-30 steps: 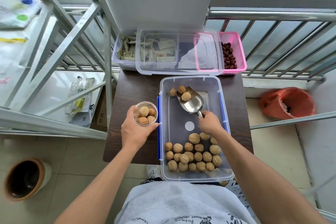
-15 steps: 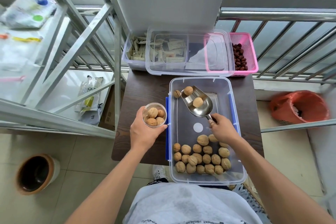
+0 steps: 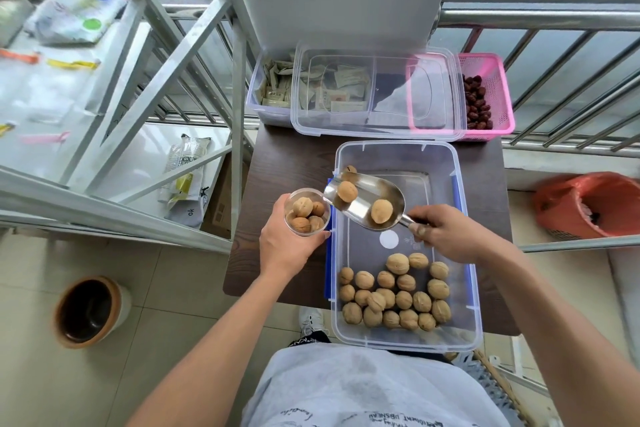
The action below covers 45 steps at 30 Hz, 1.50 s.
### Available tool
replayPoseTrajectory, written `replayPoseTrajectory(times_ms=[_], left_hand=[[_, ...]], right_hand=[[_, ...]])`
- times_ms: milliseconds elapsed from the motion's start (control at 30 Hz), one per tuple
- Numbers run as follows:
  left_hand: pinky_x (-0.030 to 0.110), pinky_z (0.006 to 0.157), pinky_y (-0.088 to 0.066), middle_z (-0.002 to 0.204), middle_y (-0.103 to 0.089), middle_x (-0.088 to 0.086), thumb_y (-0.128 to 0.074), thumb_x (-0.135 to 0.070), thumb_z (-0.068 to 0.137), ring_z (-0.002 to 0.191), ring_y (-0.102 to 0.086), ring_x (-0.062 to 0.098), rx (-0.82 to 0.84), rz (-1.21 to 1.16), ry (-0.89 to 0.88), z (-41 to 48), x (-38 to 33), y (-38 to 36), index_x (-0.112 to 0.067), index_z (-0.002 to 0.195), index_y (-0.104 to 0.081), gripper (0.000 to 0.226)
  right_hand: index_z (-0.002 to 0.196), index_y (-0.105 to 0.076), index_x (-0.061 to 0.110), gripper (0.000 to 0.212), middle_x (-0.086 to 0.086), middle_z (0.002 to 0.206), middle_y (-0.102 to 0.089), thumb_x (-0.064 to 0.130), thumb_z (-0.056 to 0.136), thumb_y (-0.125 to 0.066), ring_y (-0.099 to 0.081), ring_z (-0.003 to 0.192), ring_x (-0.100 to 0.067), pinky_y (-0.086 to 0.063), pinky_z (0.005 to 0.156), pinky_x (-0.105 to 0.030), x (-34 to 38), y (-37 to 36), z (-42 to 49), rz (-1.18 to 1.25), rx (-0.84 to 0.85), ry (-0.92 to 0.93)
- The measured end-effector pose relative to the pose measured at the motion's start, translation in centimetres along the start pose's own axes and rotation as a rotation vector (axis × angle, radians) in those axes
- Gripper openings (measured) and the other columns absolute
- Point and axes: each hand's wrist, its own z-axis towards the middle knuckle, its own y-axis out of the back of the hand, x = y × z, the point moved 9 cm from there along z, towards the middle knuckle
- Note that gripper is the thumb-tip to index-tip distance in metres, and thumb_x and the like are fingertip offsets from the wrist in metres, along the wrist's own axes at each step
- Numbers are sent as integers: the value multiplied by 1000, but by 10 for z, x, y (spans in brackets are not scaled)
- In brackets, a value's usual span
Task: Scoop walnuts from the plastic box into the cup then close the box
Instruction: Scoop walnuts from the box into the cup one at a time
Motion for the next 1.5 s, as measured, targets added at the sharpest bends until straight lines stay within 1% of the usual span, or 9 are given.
replayPoseTrajectory(times_ms=[133, 267, 400, 633, 733, 833, 967, 1233, 1500], left_hand=[[22, 85, -40, 93, -53, -30, -95, -42, 60, 98, -55, 4, -9, 8, 10, -1, -1, -1, -54, 116, -41, 78], [12, 74, -40, 92, -64, -29, -93, -45, 60, 87, -59, -7, 9, 8, 2, -1, -4, -2, -56, 110, -46, 69], [2, 71, -36, 94, -66, -31, -91, -45, 61, 88, -59, -15, 11, 4, -2, -1, -8, -3, -58, 109, -50, 64], [2, 72, -36, 95, -65, -30, -93, -44, 59, 88, -59, -13, 0, 5, -21, -1, -10, -3, -62, 106, -47, 68], [15, 82, -46, 102, -66, -21, -93, -46, 57, 93, -62, -2, -14, 19, -8, 1, -1, -4, -49, 118, -49, 75], [31, 94, -51, 116, -67, -13, -93, -54, 55, 107, -63, 11, -21, 44, 10, 4, 9, -5, -39, 134, -48, 92], [28, 92, -48, 113, -64, -14, -94, -53, 56, 106, -60, 10, -36, 25, 15, 2, 11, -5, -37, 135, -48, 93], [28, 92, -49, 111, -67, -12, -95, -45, 56, 105, -63, 12, -40, 24, 24, -1, 14, -5, -37, 135, -49, 92], [32, 97, -48, 117, -65, -10, -96, -48, 54, 109, -60, 13, -74, 27, 20, -1, 9, -2, -35, 136, -49, 95]], right_hand=[[72, -59, 28, 29, 1, 67, -56, 18, 99, -55, -44, 61, -15, -39, 61, -33, 19, 4, -3, -84, 32, 44], [70, -65, 32, 28, 4, 61, -52, 24, 97, -59, -40, 56, -14, -37, 57, -34, 38, 8, -9, -105, 61, 57], [80, -71, 16, 20, 2, 59, -52, 25, 95, -60, -38, 53, -13, -36, 54, -31, 64, 15, -20, -139, 57, 67], [77, -63, -1, 34, -5, 59, -45, 27, 94, -57, -31, 55, -20, -30, 51, -31, 92, 27, -30, -237, 13, 80], [75, -62, 0, 33, -4, 58, -43, 26, 94, -59, -31, 54, -17, -30, 50, -29, 85, 34, -30, -195, -3, 81], [86, -75, 6, 23, -1, 62, -55, 25, 92, -64, -40, 56, -14, -34, 54, -30, 65, 37, -24, -50, 6, 77], [84, -81, 18, 15, 1, 60, -62, 14, 92, -68, -39, 45, -8, -31, 45, -20, 34, 32, -24, 246, 26, -8], [96, -80, 19, 12, 0, 66, -66, 16, 91, -70, -45, 46, 0, -36, 48, -15, 33, 24, -29, 198, 11, 40], [96, -79, 14, 14, -4, 63, -62, 10, 93, -66, -38, 43, -8, -32, 42, -17, -2, 32, -22, 417, -94, -12]])
